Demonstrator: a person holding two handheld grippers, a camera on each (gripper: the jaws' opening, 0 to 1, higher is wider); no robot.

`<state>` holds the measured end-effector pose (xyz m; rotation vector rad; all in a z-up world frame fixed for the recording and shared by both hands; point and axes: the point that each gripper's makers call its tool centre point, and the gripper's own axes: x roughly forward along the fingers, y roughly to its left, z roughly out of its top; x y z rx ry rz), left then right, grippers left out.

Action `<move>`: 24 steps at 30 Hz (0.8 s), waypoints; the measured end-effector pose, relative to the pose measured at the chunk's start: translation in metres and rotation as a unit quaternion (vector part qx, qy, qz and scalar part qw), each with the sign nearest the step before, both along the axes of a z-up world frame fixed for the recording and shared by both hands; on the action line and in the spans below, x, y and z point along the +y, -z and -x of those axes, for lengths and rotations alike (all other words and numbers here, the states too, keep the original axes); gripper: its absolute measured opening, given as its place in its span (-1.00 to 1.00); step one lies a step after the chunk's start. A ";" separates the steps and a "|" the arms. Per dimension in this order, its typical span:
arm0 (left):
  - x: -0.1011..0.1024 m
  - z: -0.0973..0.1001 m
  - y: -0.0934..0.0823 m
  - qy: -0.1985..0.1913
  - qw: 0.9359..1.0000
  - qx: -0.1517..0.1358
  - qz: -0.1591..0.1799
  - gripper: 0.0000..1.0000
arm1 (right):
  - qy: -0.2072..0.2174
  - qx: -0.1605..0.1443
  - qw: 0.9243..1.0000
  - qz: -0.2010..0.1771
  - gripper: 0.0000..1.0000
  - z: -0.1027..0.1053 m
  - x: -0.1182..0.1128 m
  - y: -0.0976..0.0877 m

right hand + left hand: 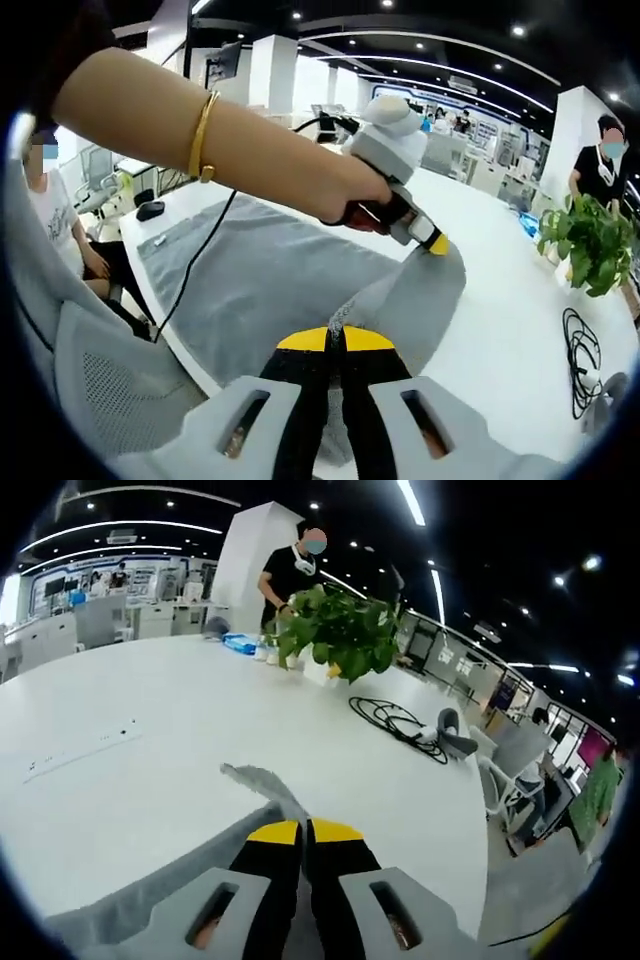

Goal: Fold the towel on the table until its edges align and the towel forms a compact rectangular stack.

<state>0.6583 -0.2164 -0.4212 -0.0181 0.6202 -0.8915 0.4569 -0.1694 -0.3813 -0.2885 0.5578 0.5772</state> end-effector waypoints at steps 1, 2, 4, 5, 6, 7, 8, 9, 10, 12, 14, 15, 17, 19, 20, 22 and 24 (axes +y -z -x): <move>0.005 0.000 0.000 -0.003 1.000 -0.001 -0.001 -0.97 | -0.006 0.001 1.000 0.000 -1.00 0.001 0.005 0.000; 0.009 0.001 0.000 -0.006 1.000 -0.001 -0.001 -0.97 | -0.009 0.002 1.000 0.000 -1.00 0.002 0.008 0.000; 0.022 0.000 0.002 -0.015 1.000 0.000 -0.003 -0.97 | -0.017 0.003 1.000 -0.003 -1.00 0.004 0.017 0.001; 0.027 0.002 0.002 -0.016 1.000 0.001 -0.006 -0.97 | -0.022 0.003 1.000 -0.005 -1.00 0.004 0.022 0.001; 0.031 0.003 0.002 -0.019 1.000 0.001 -0.008 -0.97 | -0.025 0.003 1.000 -0.006 -1.00 0.005 0.025 0.000; 0.041 0.005 0.002 -0.025 1.000 0.001 -0.011 -0.97 | -0.028 0.003 1.000 -0.006 -1.00 0.006 0.028 0.000; 0.046 0.006 0.003 -0.028 1.000 0.002 -0.012 -0.97 | -0.033 0.004 0.999 -0.008 -1.00 0.006 0.034 0.000; 0.053 0.006 0.003 -0.034 0.999 0.003 -0.012 -0.97 | -0.037 0.004 0.999 -0.009 -1.00 0.007 0.037 0.000; 0.057 0.006 0.003 -0.038 0.999 0.003 -0.013 -0.97 | -0.043 0.003 0.999 -0.009 -1.00 0.008 0.042 -0.002; 0.069 0.008 0.002 -0.048 0.999 0.005 -0.013 -0.97 | -0.053 0.004 0.999 -0.012 -1.00 0.009 0.051 -0.003; 0.079 0.008 0.001 -0.055 0.998 0.003 -0.017 -0.97 | -0.062 0.003 0.998 -0.017 -1.00 0.009 0.059 -0.003; 0.083 0.008 0.000 -0.057 0.998 0.003 -0.018 -0.97 | -0.064 0.002 0.998 -0.018 -1.00 0.009 0.061 -0.003; 0.095 0.007 -0.002 -0.065 0.998 0.000 -0.020 -0.97 | -0.075 0.002 0.997 -0.020 -1.00 0.009 0.070 -0.003; 0.107 0.006 -0.004 -0.074 0.997 0.001 -0.017 -0.97 | -0.085 0.002 0.996 -0.019 -1.00 0.011 0.078 -0.005; 0.111 0.005 -0.005 -0.075 0.997 0.000 -0.017 -0.97 | -0.089 0.001 0.996 -0.021 -1.00 0.011 0.081 -0.005; 0.124 0.008 -0.009 -0.082 0.996 -0.003 -0.018 -0.97 | -0.098 0.000 0.995 -0.024 -1.00 0.011 0.090 -0.006; 0.132 0.009 -0.010 -0.087 0.996 -0.004 -0.016 -0.97 | -0.108 -0.001 0.994 -0.026 -1.00 0.014 0.098 -0.009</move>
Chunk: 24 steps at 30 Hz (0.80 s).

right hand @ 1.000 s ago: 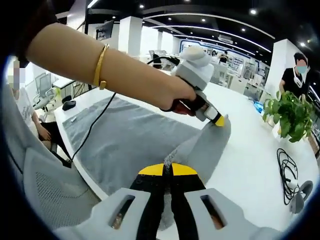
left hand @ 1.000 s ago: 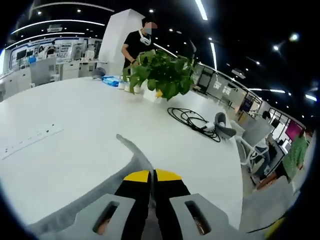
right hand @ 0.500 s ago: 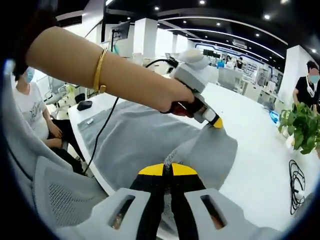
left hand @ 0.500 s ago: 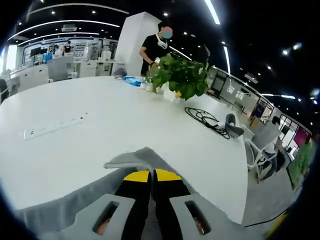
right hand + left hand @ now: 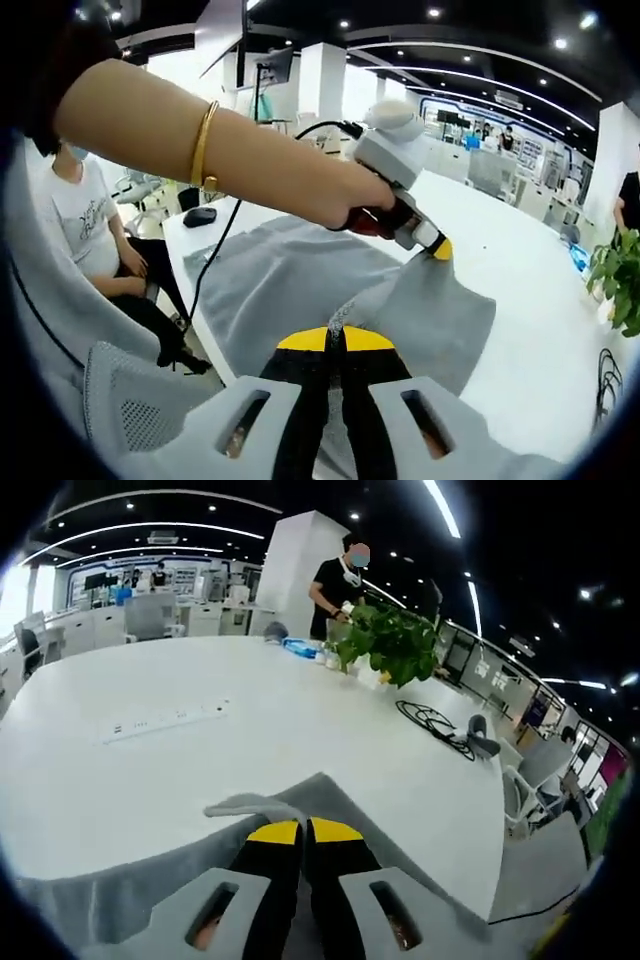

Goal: Fold the towel on the table until its edges align and the towel forms a compact rectangular stack.

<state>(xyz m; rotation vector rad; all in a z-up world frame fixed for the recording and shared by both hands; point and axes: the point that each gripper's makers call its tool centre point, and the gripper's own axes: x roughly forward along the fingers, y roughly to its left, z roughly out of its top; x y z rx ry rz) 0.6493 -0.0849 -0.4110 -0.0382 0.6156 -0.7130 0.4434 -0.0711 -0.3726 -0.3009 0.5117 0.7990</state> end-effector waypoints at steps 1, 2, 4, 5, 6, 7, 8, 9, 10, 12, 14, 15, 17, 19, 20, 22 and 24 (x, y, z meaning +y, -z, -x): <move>0.005 0.001 0.001 -0.003 1.000 0.000 0.001 -0.97 | -0.004 0.000 1.000 -0.001 -1.00 0.001 0.003 -0.001; 0.010 0.002 0.001 -0.007 1.000 -0.001 0.003 -0.97 | -0.009 0.002 1.000 -0.001 -1.00 0.002 0.009 0.000; 0.020 0.004 0.003 -0.010 1.000 -0.003 0.003 -0.97 | -0.020 0.002 1.000 0.000 -1.00 0.003 0.019 0.001; 0.026 0.006 0.004 -0.012 1.000 -0.004 -0.002 -0.97 | -0.024 0.001 1.000 -0.001 -1.00 0.004 0.023 0.000; 0.030 0.007 0.004 -0.014 1.000 -0.005 -0.004 -0.97 | -0.029 0.002 1.000 -0.002 -1.00 0.005 0.029 0.000; 0.036 0.008 0.003 -0.017 1.000 -0.008 -0.002 -0.97 | -0.032 0.002 0.999 -0.003 -1.00 0.006 0.033 0.000; 0.040 0.008 0.002 -0.020 1.000 -0.007 0.000 -0.97 | -0.036 0.001 0.999 -0.004 -1.00 0.007 0.037 0.000; 0.045 0.009 0.001 -0.021 1.000 -0.009 0.000 -0.97 | -0.041 0.002 0.999 -0.004 -1.00 0.008 0.043 0.001; 0.050 0.010 0.000 -0.021 1.000 -0.012 -0.001 -0.97 | -0.046 0.002 0.999 -0.004 -1.00 0.010 0.047 0.000; 0.060 0.009 -0.001 -0.020 1.000 -0.018 -0.008 -0.97 | -0.055 0.002 0.998 -0.006 -1.00 0.013 0.057 -0.001; 0.069 0.010 -0.005 -0.022 0.999 -0.022 -0.009 -0.97 | -0.065 0.001 0.998 -0.005 -1.00 0.016 0.067 -0.002; 0.072 0.010 -0.006 -0.022 0.999 -0.024 -0.008 -0.97 | -0.068 -0.001 0.998 -0.006 -1.00 0.017 0.071 -0.003; 0.080 0.011 -0.009 -0.023 0.999 -0.027 -0.007 -0.97 | -0.079 -0.003 0.997 -0.006 -1.00 0.018 0.083 -0.003; 0.087 0.013 -0.013 -0.024 0.999 -0.029 -0.003 -0.97 | -0.089 -0.005 0.996 -0.003 -1.00 0.020 0.091 -0.004; 0.089 0.015 -0.014 -0.023 0.999 -0.032 -0.004 -0.97 | -0.093 -0.006 0.996 -0.002 -1.00 0.021 0.094 -0.004; 0.098 0.019 -0.015 -0.021 0.999 -0.035 -0.010 -0.97 | -0.102 -0.010 0.995 0.000 -1.00 0.023 0.104 -0.004; 0.107 0.020 -0.014 -0.023 0.999 -0.037 -0.011 -0.97 | -0.109 -0.011 0.994 0.000 -1.00 0.025 0.112 -0.003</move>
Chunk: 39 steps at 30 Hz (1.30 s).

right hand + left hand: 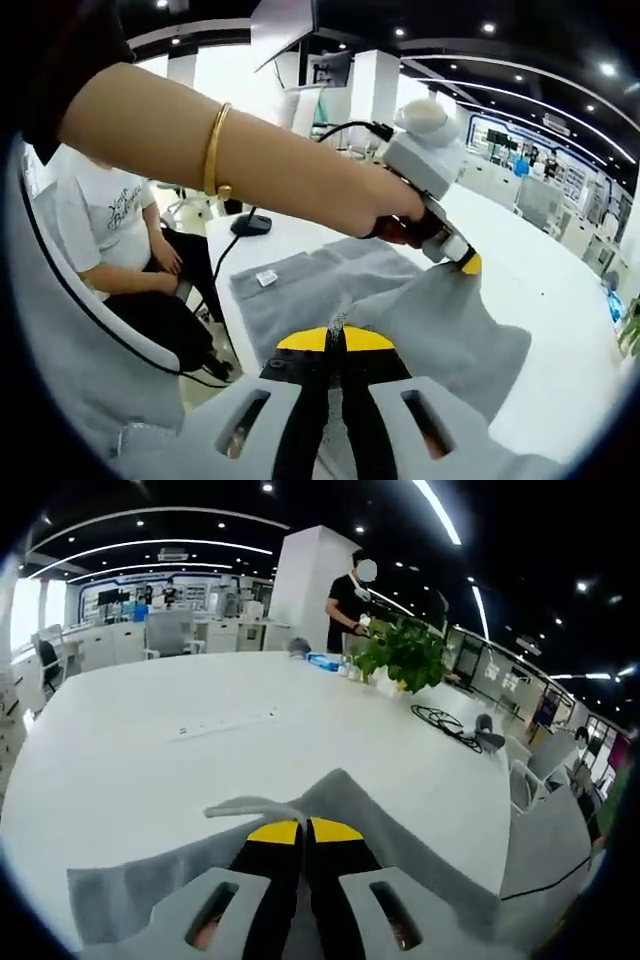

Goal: Fold the towel on the table until its edges align and the towel forms a compact rectangular stack.

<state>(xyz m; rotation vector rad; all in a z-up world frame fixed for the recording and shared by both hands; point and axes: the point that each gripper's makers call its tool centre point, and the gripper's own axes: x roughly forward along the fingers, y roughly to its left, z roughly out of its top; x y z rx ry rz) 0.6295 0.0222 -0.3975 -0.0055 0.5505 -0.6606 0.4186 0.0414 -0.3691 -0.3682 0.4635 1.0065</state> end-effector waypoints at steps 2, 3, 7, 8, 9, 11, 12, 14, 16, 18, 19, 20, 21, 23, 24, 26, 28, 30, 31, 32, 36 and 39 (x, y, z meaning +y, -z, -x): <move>0.008 0.000 0.001 -0.001 1.000 -0.001 -0.002 -0.97 | -0.005 0.001 1.000 0.001 -1.00 0.001 0.008 0.002; 0.013 0.001 0.001 -0.002 1.000 -0.001 -0.004 -0.97 | -0.007 0.002 1.000 0.002 -1.00 0.002 0.013 0.004; 0.026 0.005 -0.001 -0.004 1.000 -0.006 -0.004 -0.97 | -0.010 0.009 1.000 -0.003 -1.00 0.004 0.026 0.006; 0.031 0.006 -0.001 -0.004 1.000 -0.007 -0.005 -0.97 | -0.011 0.010 1.000 -0.004 -1.00 0.005 0.029 0.006; 0.035 0.006 -0.001 -0.005 1.000 -0.006 -0.004 -0.97 | -0.011 0.011 1.000 -0.006 -1.00 0.005 0.033 0.006; 0.044 0.008 -0.001 -0.006 1.000 -0.004 0.002 -0.97 | -0.011 0.013 1.000 -0.006 -1.00 0.005 0.040 0.007; 0.046 0.008 -0.001 -0.005 1.000 -0.005 0.000 -0.97 | -0.011 0.014 1.000 -0.007 -1.00 0.005 0.042 0.008; 0.052 0.009 -0.001 -0.002 1.000 -0.006 -0.006 -0.97 | -0.012 0.016 1.000 -0.010 -1.00 0.005 0.048 0.007; 0.063 0.007 -0.002 -0.002 1.000 -0.008 -0.006 -0.97 | -0.012 0.015 1.000 -0.013 -1.00 0.005 0.055 0.006; 0.067 0.006 -0.003 -0.003 1.000 -0.010 -0.005 -0.97 | -0.013 0.015 1.000 -0.015 -1.00 0.004 0.062 0.005; 0.072 0.007 -0.003 -0.004 1.000 -0.010 -0.004 -0.97 | -0.014 0.015 1.000 -0.015 -1.00 0.004 0.064 0.005; 0.074 0.007 -0.003 -0.005 1.000 -0.011 -0.004 -0.97 | -0.014 0.016 1.000 -0.015 -1.00 0.004 0.068 0.004; 0.077 0.007 -0.004 -0.005 1.000 -0.012 -0.004 -0.97 | -0.015 0.016 1.000 -0.016 -1.00 0.004 0.071 0.004; 0.086 0.007 -0.005 -0.007 1.000 -0.014 -0.003 -0.97 | -0.018 0.014 1.000 -0.018 -1.00 0.004 0.078 0.003; 0.090 0.008 -0.006 -0.009 1.000 -0.015 -0.003 -0.97 | -0.021 0.013 1.000 -0.020 -1.00 0.005 0.082 0.000; 0.095 0.008 -0.009 -0.011 1.000 -0.019 -0.004 -0.97 | -0.027 0.010 0.999 -0.022 -1.00 0.006 0.089 -0.002; 0.104 0.008 -0.009 -0.013 1.000 -0.024 -0.008 -0.97 | -0.033 0.009 0.999 -0.025 -1.00 0.007 0.096 -0.002; 0.109 0.009 -0.011 -0.014 1.000 -0.026 -0.009 -0.97 | -0.040 0.010 0.999 -0.021 -1.00 0.009 0.102 -0.002; 0.112 0.009 -0.012 -0.016 0.999 -0.026 -0.009 -0.97 | -0.043 0.010 0.999 -0.021 -1.00 0.010 0.106 -0.002; 0.116 0.010 -0.014 -0.020 0.999 -0.027 -0.009 -0.97 | -0.045 0.010 0.999 -0.021 -1.00 0.011 0.107 -0.002; 0.131 0.012 -0.017 -0.031 0.999 -0.032 -0.013 -0.97 | -0.059 0.007 0.998 -0.023 -1.00 0.013 0.119 -0.004; 0.142 0.016 -0.020 -0.038 0.999 -0.035 -0.011 -0.97 | -0.066 0.009 0.998 -0.022 -1.00 0.015 0.125 -0.004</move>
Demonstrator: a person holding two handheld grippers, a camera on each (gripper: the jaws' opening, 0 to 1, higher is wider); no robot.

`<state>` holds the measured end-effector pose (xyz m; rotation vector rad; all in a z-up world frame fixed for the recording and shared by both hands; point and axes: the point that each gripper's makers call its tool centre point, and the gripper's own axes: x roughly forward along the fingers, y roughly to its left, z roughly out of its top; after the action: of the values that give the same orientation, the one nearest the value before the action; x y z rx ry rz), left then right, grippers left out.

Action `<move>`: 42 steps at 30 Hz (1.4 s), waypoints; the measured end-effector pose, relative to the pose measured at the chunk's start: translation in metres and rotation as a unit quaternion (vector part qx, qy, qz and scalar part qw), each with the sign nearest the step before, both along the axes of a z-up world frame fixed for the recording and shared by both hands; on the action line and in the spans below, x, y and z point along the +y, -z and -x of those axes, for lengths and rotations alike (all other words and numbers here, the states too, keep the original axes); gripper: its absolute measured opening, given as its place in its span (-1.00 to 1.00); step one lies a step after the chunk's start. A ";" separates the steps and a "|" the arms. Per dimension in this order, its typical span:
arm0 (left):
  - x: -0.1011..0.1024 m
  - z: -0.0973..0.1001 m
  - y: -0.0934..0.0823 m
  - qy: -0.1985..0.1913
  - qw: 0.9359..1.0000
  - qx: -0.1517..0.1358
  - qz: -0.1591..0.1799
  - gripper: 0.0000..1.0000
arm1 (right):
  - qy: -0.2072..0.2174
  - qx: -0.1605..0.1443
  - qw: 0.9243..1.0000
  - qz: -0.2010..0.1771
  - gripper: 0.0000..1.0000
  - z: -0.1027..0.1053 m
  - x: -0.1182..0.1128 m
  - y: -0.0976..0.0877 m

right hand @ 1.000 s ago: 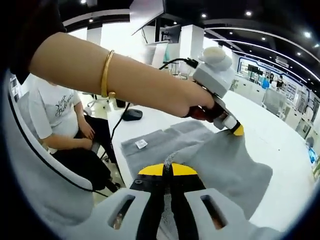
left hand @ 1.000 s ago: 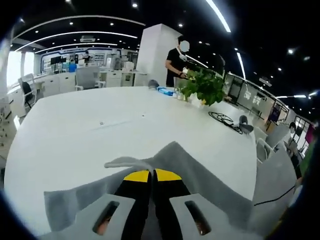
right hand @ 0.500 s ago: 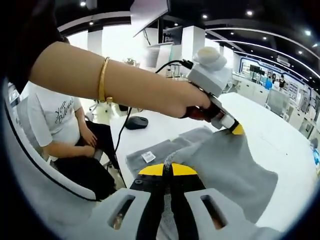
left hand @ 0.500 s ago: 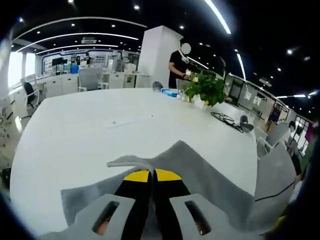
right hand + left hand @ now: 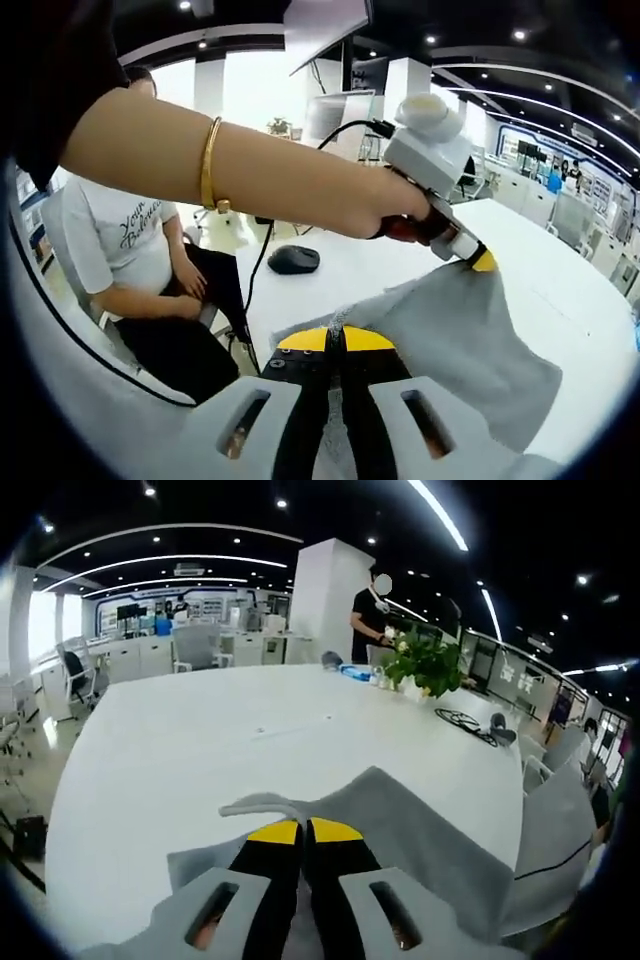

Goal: Fold the towel on the table until its edges align and the towel forms a compact rectangular stack.

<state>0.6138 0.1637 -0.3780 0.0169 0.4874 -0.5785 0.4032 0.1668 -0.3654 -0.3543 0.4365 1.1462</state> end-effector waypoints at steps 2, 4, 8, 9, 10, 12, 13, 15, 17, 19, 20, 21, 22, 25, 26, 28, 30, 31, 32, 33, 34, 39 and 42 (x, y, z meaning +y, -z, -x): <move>0.006 0.001 0.000 -0.004 1.000 0.000 -0.001 -0.97 | -0.008 0.000 1.000 0.001 -1.00 0.002 0.006 0.001; 0.011 0.002 -0.001 -0.009 1.000 -0.001 -0.001 -0.97 | -0.015 -0.002 1.000 0.001 -1.00 0.004 0.012 0.000; 0.025 0.005 -0.001 -0.017 1.000 -0.001 -0.003 -0.97 | -0.023 0.008 1.000 -0.007 -1.00 0.006 0.025 -0.001; 0.030 0.005 0.001 -0.018 1.000 0.000 -0.005 -0.97 | -0.025 0.005 1.000 -0.006 -1.00 0.006 0.028 0.000; 0.033 0.004 0.003 -0.021 1.000 0.002 -0.006 -0.97 | -0.030 0.003 1.000 -0.002 -1.00 0.006 0.032 0.003; 0.038 0.004 0.007 -0.025 1.000 0.005 -0.006 -0.97 | -0.034 0.004 0.999 0.003 -1.00 0.007 0.038 0.008; 0.040 0.004 0.008 -0.026 1.000 0.006 -0.005 -0.97 | -0.035 0.004 0.999 0.004 -1.00 0.007 0.039 0.009; 0.045 0.004 0.013 -0.029 0.999 0.011 -0.009 -0.97 | -0.038 0.006 0.999 0.008 -1.00 0.008 0.044 0.018; 0.050 0.004 0.022 -0.029 0.999 0.018 -0.014 -0.97 | -0.035 0.018 0.999 0.010 -1.00 0.008 0.047 0.027; 0.059 0.002 0.033 -0.031 0.999 0.025 -0.020 -0.97 | -0.034 0.027 0.999 0.012 -1.00 0.008 0.051 0.036; 0.060 0.005 0.036 -0.034 0.999 0.029 -0.019 -0.97 | -0.035 0.029 0.999 0.014 -1.00 0.008 0.053 0.039; 0.063 0.006 0.039 -0.038 0.999 0.032 -0.017 -0.97 | -0.035 0.030 0.999 0.015 -1.00 0.009 0.055 0.041; 0.066 0.006 0.045 -0.040 0.998 0.036 -0.016 -0.97 | -0.037 0.031 0.999 0.017 -1.00 0.009 0.057 0.045; 0.080 0.004 0.066 -0.049 0.997 0.053 -0.008 -0.97 | -0.038 0.036 0.998 0.024 -1.00 0.010 0.060 0.055; 0.080 0.007 0.067 -0.051 0.997 0.057 -0.008 -0.97 | -0.038 0.044 0.998 0.027 -1.00 0.012 0.061 0.060; 0.083 0.010 0.075 -0.056 0.996 0.064 -0.006 -0.97 | -0.040 0.049 0.997 0.032 -1.00 0.013 0.063 0.066; 0.090 0.010 0.085 -0.061 0.996 0.070 -0.005 -0.97 | -0.042 0.052 0.997 0.037 -1.00 0.014 0.065 0.072; 0.092 0.010 0.089 -0.064 0.995 0.073 -0.004 -0.97 | -0.043 0.052 0.997 0.038 -1.00 0.014 0.066 0.075; 0.093 0.010 0.093 -0.066 0.995 0.075 -0.004 -0.97 | -0.044 0.053 0.997 0.040 -1.00 0.014 0.067 0.078; 0.094 0.009 0.095 -0.068 0.995 0.077 -0.004 -0.97 | -0.044 0.054 0.997 0.041 -1.00 0.014 0.068 0.079; 0.093 0.010 0.092 -0.069 0.994 0.079 -0.003 -0.97 | -0.044 0.055 0.997 0.042 -1.00 0.014 0.069 0.081; 0.092 0.011 0.105 -0.072 0.993 0.091 -0.010 -0.97 | -0.046 0.061 0.996 0.047 -1.00 0.012 0.071 0.087; 0.094 0.012 0.113 -0.072 0.992 0.097 -0.018 -0.96 | -0.049 0.065 0.995 0.053 -0.99 0.013 0.070 0.092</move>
<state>0.6015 0.2577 -0.4911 -0.0407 0.6831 -0.4307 0.3899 0.2373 -0.4574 -0.3986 0.6012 1.2494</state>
